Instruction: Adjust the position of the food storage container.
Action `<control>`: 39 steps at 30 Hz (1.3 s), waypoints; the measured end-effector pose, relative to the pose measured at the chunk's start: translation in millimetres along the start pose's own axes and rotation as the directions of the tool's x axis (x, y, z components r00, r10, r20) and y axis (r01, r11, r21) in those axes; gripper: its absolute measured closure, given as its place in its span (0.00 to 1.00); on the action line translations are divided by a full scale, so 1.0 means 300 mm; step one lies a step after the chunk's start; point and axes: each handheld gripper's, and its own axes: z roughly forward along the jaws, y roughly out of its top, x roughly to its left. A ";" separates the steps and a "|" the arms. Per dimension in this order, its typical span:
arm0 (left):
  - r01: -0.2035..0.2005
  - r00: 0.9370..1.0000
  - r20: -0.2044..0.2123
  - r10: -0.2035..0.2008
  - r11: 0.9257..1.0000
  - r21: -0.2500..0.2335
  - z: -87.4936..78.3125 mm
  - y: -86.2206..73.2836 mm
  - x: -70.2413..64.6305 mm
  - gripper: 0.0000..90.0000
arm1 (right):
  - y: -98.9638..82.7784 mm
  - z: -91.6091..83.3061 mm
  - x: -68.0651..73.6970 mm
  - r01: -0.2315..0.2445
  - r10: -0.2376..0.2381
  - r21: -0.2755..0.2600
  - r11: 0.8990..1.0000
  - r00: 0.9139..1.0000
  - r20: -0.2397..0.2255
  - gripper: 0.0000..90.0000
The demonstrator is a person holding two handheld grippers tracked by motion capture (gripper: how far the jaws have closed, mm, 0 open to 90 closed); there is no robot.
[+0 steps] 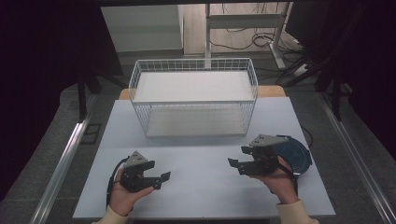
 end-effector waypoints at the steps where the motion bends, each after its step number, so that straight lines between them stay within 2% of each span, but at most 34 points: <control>1: -0.001 1.000 -0.002 0.001 1.000 0.001 0.002 -0.001 -0.002 0.24 | -0.004 -0.006 -0.004 0.005 -0.005 0.005 1.000 1.000 0.018 0.34; 4: -0.006 1.000 -0.007 0.006 1.000 0.008 0.006 -0.002 -0.006 0.24 | -0.011 -0.017 -0.017 0.016 -0.016 0.012 1.000 0.999 0.041 0.34; 9: 0.005 1.000 -0.019 -0.005 1.000 0.000 -0.004 -0.008 0.008 0.24 | -0.009 -0.062 -0.068 -0.019 0.019 0.004 1.000 0.996 0.085 0.37; 13: 0.007 1.000 -0.019 -0.007 1.000 0.001 -0.003 -0.011 0.008 0.24 | -0.011 -0.085 -0.090 -0.031 0.031 -0.002 1.000 0.994 0.101 0.39; 14: 0.005 1.000 -0.018 -0.005 1.000 0.004 -0.001 -0.011 0.004 0.24 | -0.014 -0.101 -0.105 -0.047 0.048 -0.005 0.999 0.993 0.112 0.41; 23: 0.007 1.000 -0.023 -0.007 1.000 0.008 0.002 -0.013 0.010 0.24 | -0.024 -0.160 -0.166 -0.081 0.084 -0.023 0.996 0.987 0.140 0.46; 28: 0.006 1.000 -0.029 -0.006 1.000 0.002 -0.007 -0.014 0.013 0.24 | -0.048 -0.189 -0.216 -0.123 0.128 -0.042 0.992 0.978 0.163 0.50; 35: 0.007 1.000 -0.029 -0.007 1.000 0.004 -0.007 -0.015 0.017 0.24 | -0.066 -0.238 -0.263 -0.140 0.149 -0.062 0.988 0.972 0.179 0.54; 39: 0.004 1.000 -0.030 -0.003 1.000 0.003 -0.012 -0.014 0.021 0.24 | -0.091 -0.266 -0.311 -0.164 0.174 -0.065 0.984 0.962 0.211 0.58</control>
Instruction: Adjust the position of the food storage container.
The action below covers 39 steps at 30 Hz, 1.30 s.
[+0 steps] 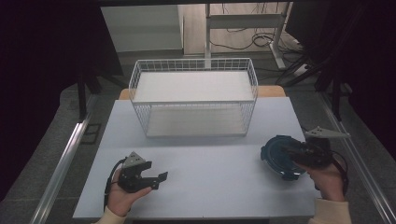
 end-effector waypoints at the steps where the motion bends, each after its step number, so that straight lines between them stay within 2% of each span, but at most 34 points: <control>1: 0.000 1.000 0.000 0.000 1.000 0.000 0.000 0.000 0.000 0.24 | 0.000 0.000 0.000 0.000 0.000 0.000 1.000 1.000 0.000 0.58; 6: 0.000 1.000 0.001 0.000 1.000 -0.002 -0.002 0.001 -0.001 0.24 | -0.020 -0.012 -0.061 -0.025 0.024 0.010 1.000 0.998 0.056 0.67; 9: 0.002 1.000 0.001 -0.002 1.000 -0.001 0.000 0.000 0.000 0.24 | -0.027 -0.016 -0.080 -0.025 0.025 0.008 1.000 0.997 0.070 0.73; 10: 0.003 1.000 0.001 -0.003 1.000 -0.002 0.002 -0.001 0.001 0.24 | -0.034 -0.015 -0.100 -0.032 0.031 0.015 0.999 0.996 0.089 0.78; 15: 0.002 1.000 0.002 -0.002 1.000 0.001 0.002 0.000 0.001 0.24 | -0.048 -0.007 -0.145 -0.042 0.036 0.040 0.998 0.990 0.138 0.89; 17: 0.001 1.000 0.002 -0.001 1.000 0.001 0.002 0.000 0.001 0.24 | -0.050 0.004 -0.182 -0.054 0.044 0.058 0.997 0.985 0.167 0.97; 21: 0.003 1.000 0.000 -0.003 1.000 0.001 0.003 0.000 0.001 0.24 | -0.042 0.016 -0.210 -0.059 0.044 0.071 0.996 0.979 0.198 0.99; 22: 0.004 1.000 0.000 -0.004 1.000 -0.001 0.004 -0.001 0.002 0.24 | -0.035 0.028 -0.226 -0.057 0.038 0.082 0.995 0.974 0.223 0.99; 25: 0.005 1.000 -0.002 -0.005 1.000 -0.001 0.004 -0.001 0.002 0.24 | -0.035 0.044 -0.240 -0.059 0.034 0.098 0.993 0.970 0.239 0.99; 29: 0.004 1.000 -0.001 -0.004 1.000 0.000 0.004 -0.001 0.001 0.24 | -0.055 0.076 -0.262 -0.063 0.021 0.146 0.987 0.962 0.273 0.99; 30: 0.004 1.000 0.000 -0.004 1.000 0.001 0.005 -0.002 0.001 0.24 | -0.068 0.089 -0.269 -0.061 0.007 0.175 0.983 0.956 0.293 0.99; 33: 0.005 1.000 -0.002 -0.005 1.000 0.000 0.004 -0.002 0.003 0.24 | -0.075 0.093 -0.276 -0.063 0.010 0.180 0.982 0.959 0.283 0.99; 39: 0.011 1.000 -0.004 -0.011 1.000 0.000 0.002 -0.003 0.009 0.24 | -0.090 0.105 -0.284 -0.069 0.000 0.225 0.972 0.955 0.297 1.00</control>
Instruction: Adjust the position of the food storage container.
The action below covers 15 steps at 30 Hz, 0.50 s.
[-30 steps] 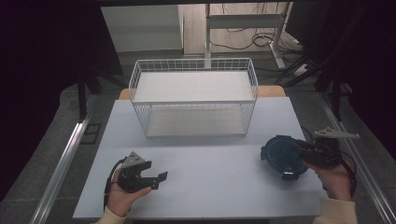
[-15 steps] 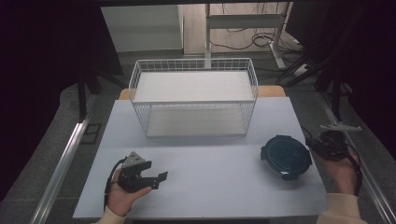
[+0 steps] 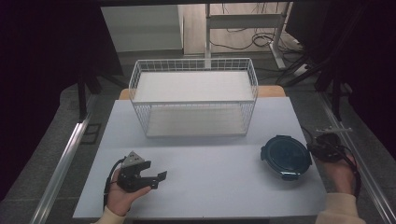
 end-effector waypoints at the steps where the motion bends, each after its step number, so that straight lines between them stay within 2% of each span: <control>1: -0.001 1.000 0.000 0.001 1.000 0.001 0.001 0.000 0.000 0.24 | 0.000 0.000 0.002 -0.002 0.002 0.000 1.000 1.000 0.004 1.00; 4: -0.003 1.000 0.001 0.003 1.000 0.002 0.003 0.000 -0.002 0.24 | 0.001 -0.001 0.009 0.003 -0.003 0.008 1.000 1.000 0.011 1.00; 6: -0.005 1.000 0.001 0.005 1.000 0.004 0.005 0.001 -0.003 0.24 | -0.002 0.002 0.012 0.007 -0.007 0.020 1.000 1.000 -0.003 1.00; 9: -0.003 1.000 -0.001 0.003 1.000 0.005 0.008 0.000 -0.005 0.24 | -0.008 0.012 0.017 -0.019 0.020 0.017 1.000 0.998 -0.065 1.00; 13: -0.002 1.000 -0.001 0.002 1.000 0.008 0.009 -0.001 -0.004 0.24 | 0.001 0.011 0.041 -0.012 0.014 0.031 0.999 0.998 -0.069 1.00; 15: -0.004 1.000 0.001 0.004 1.000 0.008 0.010 -0.001 -0.004 0.24 | 0.005 0.014 0.054 -0.006 0.009 0.033 0.999 0.996 -0.090 1.00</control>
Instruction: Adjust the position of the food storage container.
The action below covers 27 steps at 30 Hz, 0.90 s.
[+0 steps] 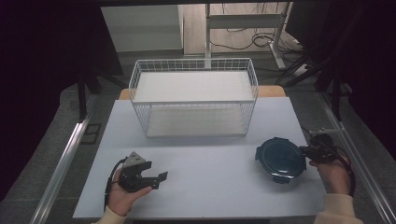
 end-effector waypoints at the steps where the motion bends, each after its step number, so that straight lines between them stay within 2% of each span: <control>1: 0.000 1.000 0.001 0.000 1.000 0.001 0.000 0.000 0.000 0.24 | 0.003 0.003 0.009 0.002 -0.002 0.001 1.000 1.000 -0.011 1.00; 6: -0.002 1.000 0.002 0.002 1.000 0.004 0.002 0.000 0.000 0.24 | 0.015 0.009 0.044 0.017 -0.017 0.013 1.000 1.000 -0.010 1.00; 12: -0.002 1.000 0.002 0.002 1.000 0.005 0.003 0.000 0.001 0.24 | 0.023 0.014 0.084 0.009 -0.009 0.027 1.000 0.999 -0.033 1.00; 18: -0.002 1.000 -0.001 0.002 1.000 0.009 0.006 -0.001 0.002 0.24 | 0.030 0.018 0.136 0.037 -0.036 0.032 0.999 0.998 -0.043 1.00; 23: 0.002 1.000 -0.005 -0.002 1.000 0.006 0.002 0.000 0.006 0.24 | 0.036 0.024 0.181 0.061 -0.059 0.038 0.997 0.996 -0.071 1.00; 27: 0.004 1.000 -0.007 -0.004 1.000 0.007 0.001 0.000 0.009 0.24 | 0.041 0.027 0.209 0.065 -0.062 0.043 0.997 0.995 -0.082 1.00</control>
